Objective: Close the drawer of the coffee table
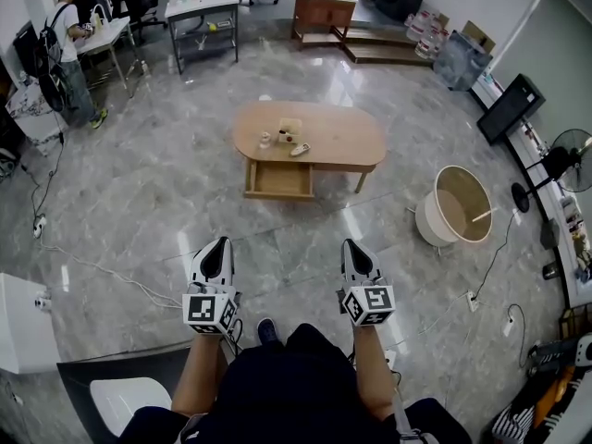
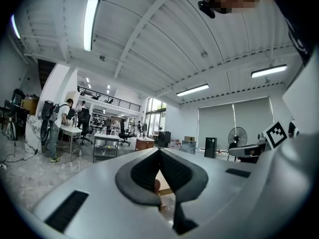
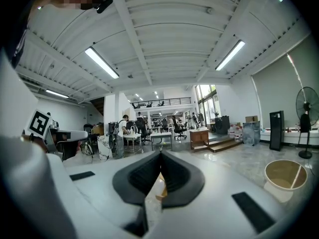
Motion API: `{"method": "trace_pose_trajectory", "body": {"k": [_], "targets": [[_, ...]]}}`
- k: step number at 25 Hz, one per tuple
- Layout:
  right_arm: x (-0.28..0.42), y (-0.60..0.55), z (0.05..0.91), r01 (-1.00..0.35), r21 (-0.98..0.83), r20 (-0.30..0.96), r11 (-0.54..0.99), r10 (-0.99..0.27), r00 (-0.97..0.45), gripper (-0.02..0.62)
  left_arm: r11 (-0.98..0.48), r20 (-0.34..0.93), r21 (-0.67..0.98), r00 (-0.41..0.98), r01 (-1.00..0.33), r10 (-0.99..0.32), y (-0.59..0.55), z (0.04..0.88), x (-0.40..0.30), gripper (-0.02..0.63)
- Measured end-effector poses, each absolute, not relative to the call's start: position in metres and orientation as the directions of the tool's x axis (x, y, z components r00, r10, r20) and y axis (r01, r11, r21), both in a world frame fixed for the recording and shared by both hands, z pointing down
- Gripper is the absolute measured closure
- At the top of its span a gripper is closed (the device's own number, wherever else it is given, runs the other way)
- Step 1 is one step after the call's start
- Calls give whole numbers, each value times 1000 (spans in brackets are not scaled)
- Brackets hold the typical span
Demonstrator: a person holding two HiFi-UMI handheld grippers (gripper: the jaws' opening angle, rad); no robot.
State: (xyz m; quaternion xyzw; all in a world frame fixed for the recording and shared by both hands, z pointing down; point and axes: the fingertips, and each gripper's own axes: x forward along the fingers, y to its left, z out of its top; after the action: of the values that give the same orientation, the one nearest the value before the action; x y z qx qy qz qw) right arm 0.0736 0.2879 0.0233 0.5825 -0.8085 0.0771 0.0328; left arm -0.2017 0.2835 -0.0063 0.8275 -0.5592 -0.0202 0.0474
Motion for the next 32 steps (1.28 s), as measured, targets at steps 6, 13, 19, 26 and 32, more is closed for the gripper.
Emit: {"method": "trace_pose_trajectory", "body": {"k": [6, 13, 19, 26, 32], "targets": [[67, 273, 24, -944, -92, 145, 316, -934, -326, 569, -350, 36, 116, 356, -929, -934, 267, 0, -214, 581], [81, 232, 43, -944, -119, 169, 306, -931, -323, 569, -317, 52, 117, 324, -941, -944, 234, 13, -211, 581], [103, 172, 45, -942, -109, 161, 317, -930, -331, 569, -282, 59, 113, 290, -953, -955, 179, 20, -195, 581], [138, 104, 40, -940, -111, 145, 321, -931, -335, 569, -259, 60, 108, 267, -960, -962, 111, 13, -173, 581], [165, 62, 48, -931, -133, 143, 340, -923, -358, 569, -232, 56, 86, 237, -969, -970, 74, 12, -153, 581]]}}
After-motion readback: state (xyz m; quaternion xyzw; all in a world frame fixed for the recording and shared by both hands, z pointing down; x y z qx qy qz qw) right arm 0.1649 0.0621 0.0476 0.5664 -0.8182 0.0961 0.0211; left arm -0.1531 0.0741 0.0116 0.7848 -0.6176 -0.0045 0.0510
